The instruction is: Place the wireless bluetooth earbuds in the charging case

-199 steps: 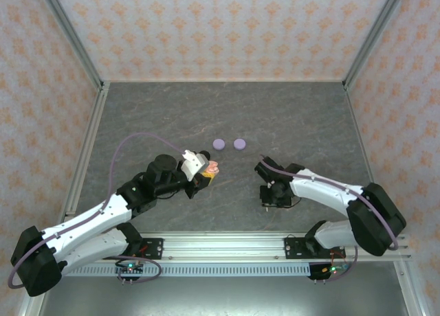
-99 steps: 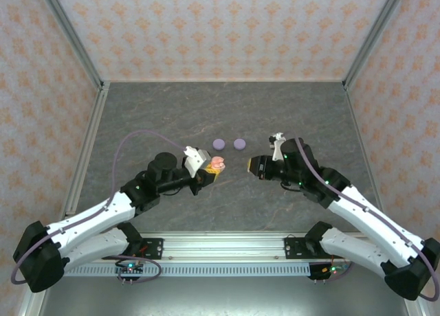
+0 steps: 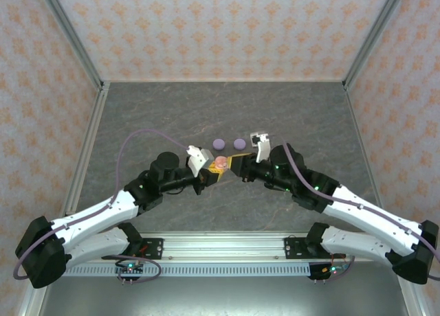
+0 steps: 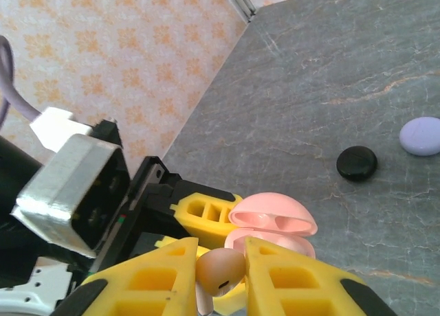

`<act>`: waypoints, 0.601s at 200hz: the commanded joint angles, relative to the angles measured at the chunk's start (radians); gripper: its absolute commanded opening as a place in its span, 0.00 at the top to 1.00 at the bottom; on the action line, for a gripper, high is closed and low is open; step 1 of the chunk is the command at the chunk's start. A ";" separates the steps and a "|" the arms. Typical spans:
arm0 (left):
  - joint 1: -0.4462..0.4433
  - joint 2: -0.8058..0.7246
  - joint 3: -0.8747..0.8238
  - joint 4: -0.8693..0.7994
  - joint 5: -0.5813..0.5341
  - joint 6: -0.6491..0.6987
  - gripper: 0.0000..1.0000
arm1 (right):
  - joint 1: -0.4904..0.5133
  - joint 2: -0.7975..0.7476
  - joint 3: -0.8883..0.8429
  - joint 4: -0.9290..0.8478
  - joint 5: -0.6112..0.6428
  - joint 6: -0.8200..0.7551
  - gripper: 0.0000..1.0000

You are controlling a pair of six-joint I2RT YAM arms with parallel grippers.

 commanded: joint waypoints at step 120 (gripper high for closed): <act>-0.008 -0.004 0.028 0.071 0.023 -0.008 1.00 | 0.039 0.108 0.028 0.066 0.124 -0.076 0.79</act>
